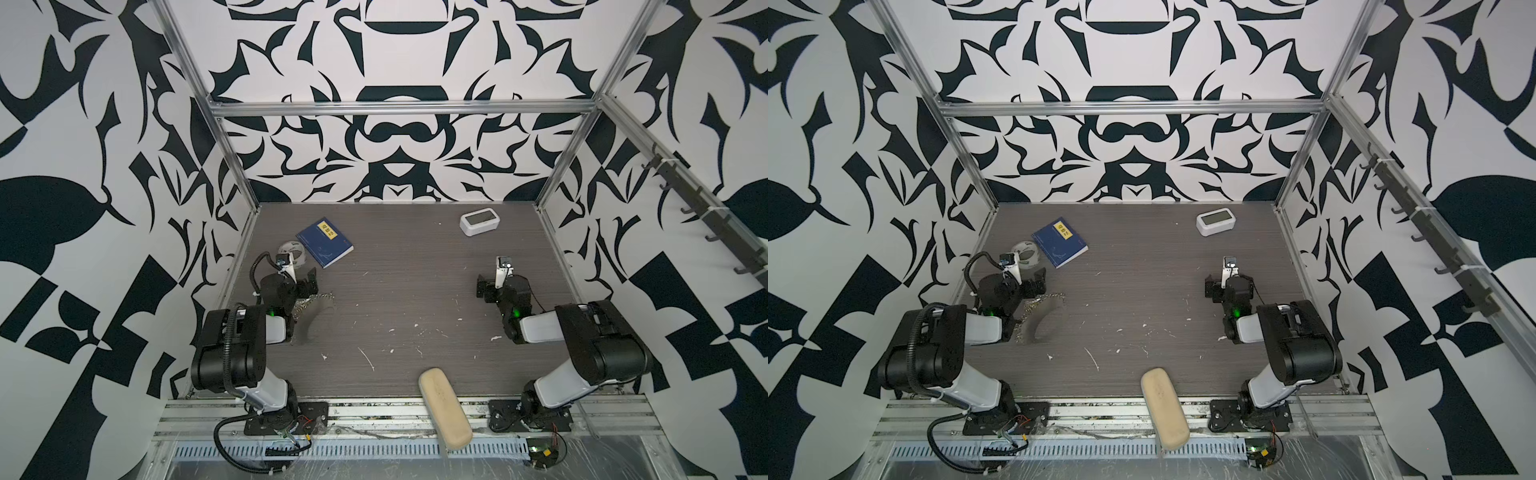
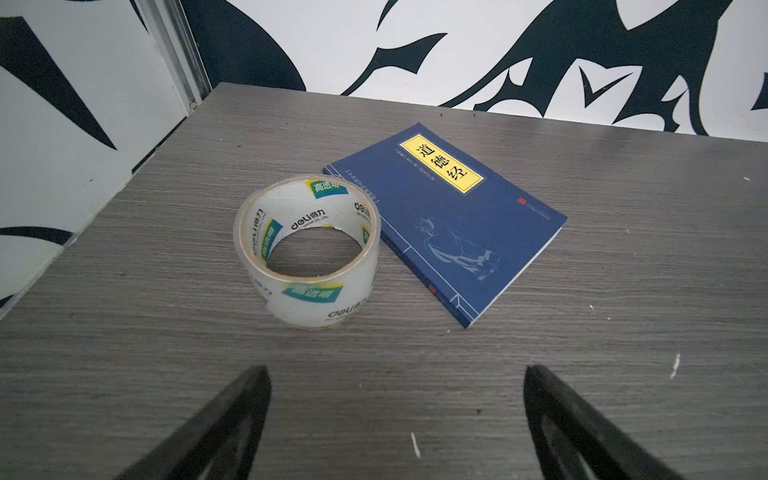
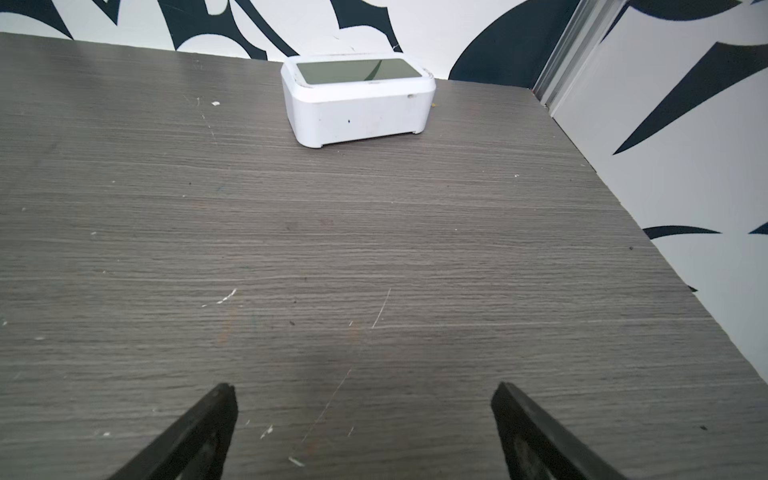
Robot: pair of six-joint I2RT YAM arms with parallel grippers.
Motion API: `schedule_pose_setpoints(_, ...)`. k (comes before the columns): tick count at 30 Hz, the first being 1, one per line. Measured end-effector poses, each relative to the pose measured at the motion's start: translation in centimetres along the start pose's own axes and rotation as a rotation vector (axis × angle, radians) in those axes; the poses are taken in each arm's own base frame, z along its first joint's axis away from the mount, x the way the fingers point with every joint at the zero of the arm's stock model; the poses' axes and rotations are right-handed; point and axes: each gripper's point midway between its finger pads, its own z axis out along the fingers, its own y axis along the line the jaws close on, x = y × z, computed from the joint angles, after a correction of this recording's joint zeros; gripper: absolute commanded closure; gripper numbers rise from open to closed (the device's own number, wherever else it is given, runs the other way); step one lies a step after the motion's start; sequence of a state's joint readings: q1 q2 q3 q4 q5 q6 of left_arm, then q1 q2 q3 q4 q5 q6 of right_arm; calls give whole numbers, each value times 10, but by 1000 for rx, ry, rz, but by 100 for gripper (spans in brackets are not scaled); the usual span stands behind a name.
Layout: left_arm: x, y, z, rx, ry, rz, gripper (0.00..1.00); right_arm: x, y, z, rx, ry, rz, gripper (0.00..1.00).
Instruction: Remove the keys from the keyring
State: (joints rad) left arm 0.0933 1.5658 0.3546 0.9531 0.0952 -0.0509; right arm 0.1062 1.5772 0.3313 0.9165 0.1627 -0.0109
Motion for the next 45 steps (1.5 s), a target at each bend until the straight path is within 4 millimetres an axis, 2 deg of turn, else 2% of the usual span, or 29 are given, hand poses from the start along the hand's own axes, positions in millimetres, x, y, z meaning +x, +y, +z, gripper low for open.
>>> schedule_pose_setpoints(33, -1, 7, -3, -48, -5, -5, 1, -3, 0, -4, -9, -8, -9, 0)
schedule_pose_setpoints(35, -10, 8, -12, -79, -28, -2, 1, -13, -2, -14, -6, -18, -2, 0)
schedule_pose_setpoints(38, -32, 5, -26, -107, -51, -10, 1, -43, -9, -31, 17, -52, 28, 0)
schedule_pose_setpoints(41, -71, 3, -37, -142, -47, -41, 1, -80, -18, -46, 51, -87, 70, 0)
schedule_pose_setpoints(43, -96, 1, -44, -164, -33, -71, 1, -98, -21, -53, 60, -90, 96, 0)
schedule_pose_setpoints(45, -112, 0, -51, -183, 4, -109, 1, -108, -21, -58, 56, -67, 126, 0)
